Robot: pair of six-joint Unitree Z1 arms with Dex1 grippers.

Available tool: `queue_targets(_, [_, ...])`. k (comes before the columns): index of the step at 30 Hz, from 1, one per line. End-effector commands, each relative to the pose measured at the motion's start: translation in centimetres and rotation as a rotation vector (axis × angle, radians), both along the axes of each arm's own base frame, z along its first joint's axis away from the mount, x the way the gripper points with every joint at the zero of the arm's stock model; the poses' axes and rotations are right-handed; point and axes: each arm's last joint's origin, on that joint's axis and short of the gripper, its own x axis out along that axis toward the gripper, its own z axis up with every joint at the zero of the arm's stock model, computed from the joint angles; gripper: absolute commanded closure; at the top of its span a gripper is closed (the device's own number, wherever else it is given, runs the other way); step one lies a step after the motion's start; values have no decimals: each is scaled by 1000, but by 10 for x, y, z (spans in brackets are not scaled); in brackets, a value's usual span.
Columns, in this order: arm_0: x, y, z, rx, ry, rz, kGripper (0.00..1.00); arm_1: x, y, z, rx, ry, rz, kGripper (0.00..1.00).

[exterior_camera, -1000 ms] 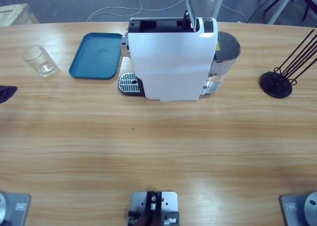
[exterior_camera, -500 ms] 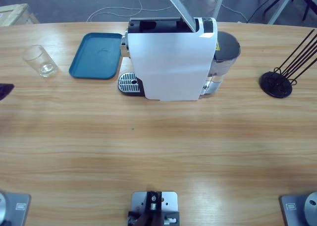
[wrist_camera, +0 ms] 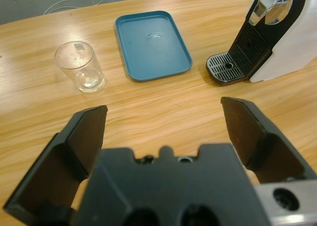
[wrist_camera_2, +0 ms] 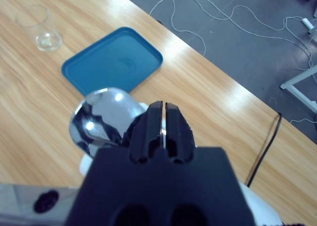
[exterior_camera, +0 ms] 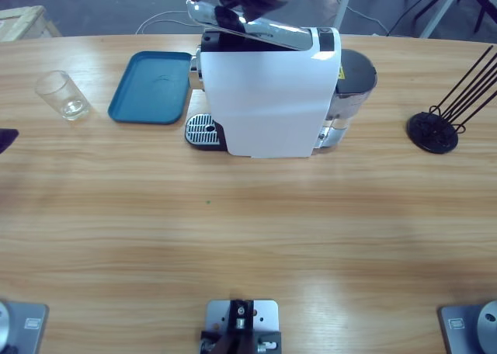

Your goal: Pour coffee

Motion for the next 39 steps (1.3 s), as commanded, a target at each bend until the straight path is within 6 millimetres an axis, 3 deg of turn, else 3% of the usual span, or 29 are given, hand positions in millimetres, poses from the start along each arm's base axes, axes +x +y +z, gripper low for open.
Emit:
queue_targets(1, [-3, 2, -10, 5, 14, 10, 9, -4, 27, -101, -142, 171, 38, 1000])
queue_targets(18, [0, 0, -11, 14, 30, 6, 17, -20, 5, -150, -124, 236, -8, 1000])
queue_targets(27, [0, 0, -12, 16, 35, 5, 17, -26, -2, -158, -118, 246, -21, 1000])
queue_targets(29, [1, -1, -12, 20, 40, 5, 13, -29, -6, -137, -75, 222, -16, 1000])
queue_targets(31, [3, -2, -12, 24, 45, 5, 13, -36, -14, -101, -20, 207, 15, 1000])
queue_targets(32, [3, -2, -11, 24, 44, 8, 14, -42, -19, -80, 6, 209, 43, 949])
queue_targets(33, [4, -2, -7, 31, 31, 30, 21, -47, -28, -54, 41, 197, 63, 398])
queue_targets(34, [6, 0, 0, 46, 20, 70, 22, -51, -41, -28, 70, 188, 80, 89])
queue_targets(35, [10, 3, 10, 56, 14, 121, 14, -57, -57, -2, 94, 182, 94, 6])
queue_targets(38, [38, 11, 41, 84, 25, 310, 9, -82, -110, 58, 121, 183, 101, 0])
queue_targets(39, [55, 13, 47, 90, 45, 374, 9, -93, -126, 68, 108, 178, 101, 0])
